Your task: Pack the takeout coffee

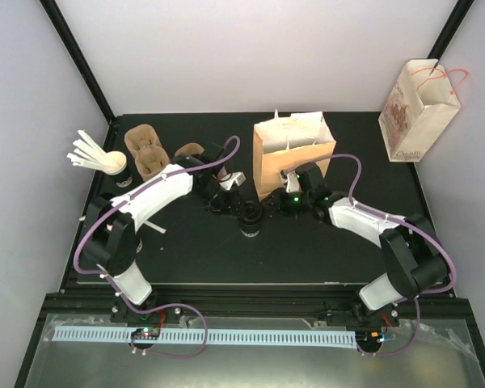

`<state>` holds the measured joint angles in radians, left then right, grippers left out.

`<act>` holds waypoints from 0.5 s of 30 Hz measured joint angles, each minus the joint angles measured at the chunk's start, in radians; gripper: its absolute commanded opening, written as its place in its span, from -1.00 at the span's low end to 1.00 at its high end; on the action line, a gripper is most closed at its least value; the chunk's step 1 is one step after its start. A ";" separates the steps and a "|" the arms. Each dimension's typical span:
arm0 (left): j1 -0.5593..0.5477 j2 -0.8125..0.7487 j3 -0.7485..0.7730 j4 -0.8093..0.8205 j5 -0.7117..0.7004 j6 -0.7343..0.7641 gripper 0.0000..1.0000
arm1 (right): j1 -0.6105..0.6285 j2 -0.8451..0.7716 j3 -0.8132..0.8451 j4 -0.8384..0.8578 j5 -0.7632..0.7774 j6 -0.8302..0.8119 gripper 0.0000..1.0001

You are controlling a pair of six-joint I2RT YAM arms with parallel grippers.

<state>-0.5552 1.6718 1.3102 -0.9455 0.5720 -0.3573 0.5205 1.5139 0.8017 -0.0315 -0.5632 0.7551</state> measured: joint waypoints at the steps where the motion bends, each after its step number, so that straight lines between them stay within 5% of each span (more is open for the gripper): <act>1: -0.002 0.000 0.005 -0.005 0.004 0.000 -0.25 | 0.001 0.002 0.010 -0.017 0.005 -0.008 -0.52; 15: 0.006 -0.002 0.061 -0.061 0.011 0.014 0.03 | 0.001 -0.071 0.068 -0.179 0.015 -0.060 -0.35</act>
<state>-0.5488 1.6703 1.3712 -1.0061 0.5835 -0.3428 0.5213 1.4433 0.8700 -0.2108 -0.5480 0.6949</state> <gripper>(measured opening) 0.490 0.320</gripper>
